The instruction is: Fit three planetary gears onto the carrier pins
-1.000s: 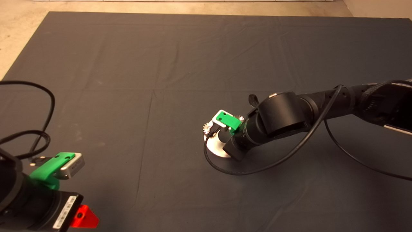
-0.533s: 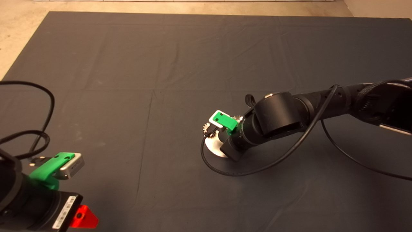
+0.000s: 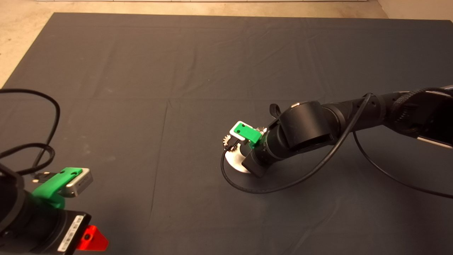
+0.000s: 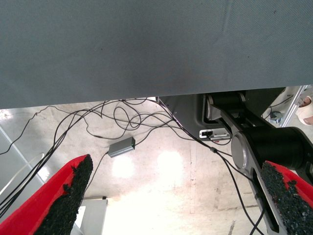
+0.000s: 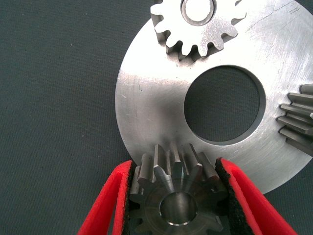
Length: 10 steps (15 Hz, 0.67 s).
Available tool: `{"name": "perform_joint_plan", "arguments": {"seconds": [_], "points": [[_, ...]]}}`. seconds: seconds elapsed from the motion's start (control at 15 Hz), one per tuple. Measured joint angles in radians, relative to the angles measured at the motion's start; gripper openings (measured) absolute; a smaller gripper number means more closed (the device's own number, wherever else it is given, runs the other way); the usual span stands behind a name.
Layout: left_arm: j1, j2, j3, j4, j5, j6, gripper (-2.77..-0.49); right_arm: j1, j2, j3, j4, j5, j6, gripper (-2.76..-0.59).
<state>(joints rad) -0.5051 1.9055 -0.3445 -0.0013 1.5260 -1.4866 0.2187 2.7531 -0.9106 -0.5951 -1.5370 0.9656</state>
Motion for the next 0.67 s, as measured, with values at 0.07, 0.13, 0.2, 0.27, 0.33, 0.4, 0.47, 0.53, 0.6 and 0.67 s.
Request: {"name": "perform_joint_plan", "arguments": {"seconds": [0.07, 0.13, 0.2, 0.27, 0.33, 0.4, 0.47, 0.53, 0.6, 0.67], "points": [[0.0, 0.0, 0.0, 0.0, 0.0, 0.0, -0.78, 0.0, -0.001, 0.0, 0.0, 0.0, 0.0, -2.36], [0.0, 0.0, 0.0, 0.0, 0.0, 0.0, -0.78, 0.0, -0.003, 0.0, 0.0, 0.001, 0.0, -2.36], [0.0, 0.0, 0.0, 0.0, 0.0, 0.0, -0.78, 0.0, -0.003, 0.0, 0.0, 0.001, 0.0, -2.36], [0.0, 0.0, 0.0, 0.0, 0.0, 0.0, -0.78, 0.0, -0.003, 0.0, 0.0, 0.001, 0.0, -2.36], [0.0, 0.0, 0.0, 0.0, 0.0, 0.0, -0.78, 0.001, -0.005, 0.0, 0.0, 0.003, 0.0, -2.36], [0.0, 0.0, 0.0, 0.0, 0.0, 0.0, -0.78, 0.001, -0.005, 0.0, 0.0, 0.003, 0.0, -2.36], [0.0, 0.0, 0.0, 0.0, 0.0, 0.0, -0.78, 0.001, -0.006, 0.0, 0.0, 0.004, 0.0, -2.36], [0.0, 0.0, 0.0, 0.0, 0.0, 0.0, -0.78, 0.001, -0.009, 0.0, 0.001, 0.008, 0.0, -2.36], [0.0, 0.0, 0.0, 0.0, 0.0, 0.0, -0.78, 0.001, -0.012, 0.001, 0.001, 0.01, 0.0, -2.36], [0.0, 0.0, 0.0, 0.0, 0.0, 0.0, -0.78, 0.002, -0.017, 0.003, 0.001, 0.01, 0.0, -2.35]]}}
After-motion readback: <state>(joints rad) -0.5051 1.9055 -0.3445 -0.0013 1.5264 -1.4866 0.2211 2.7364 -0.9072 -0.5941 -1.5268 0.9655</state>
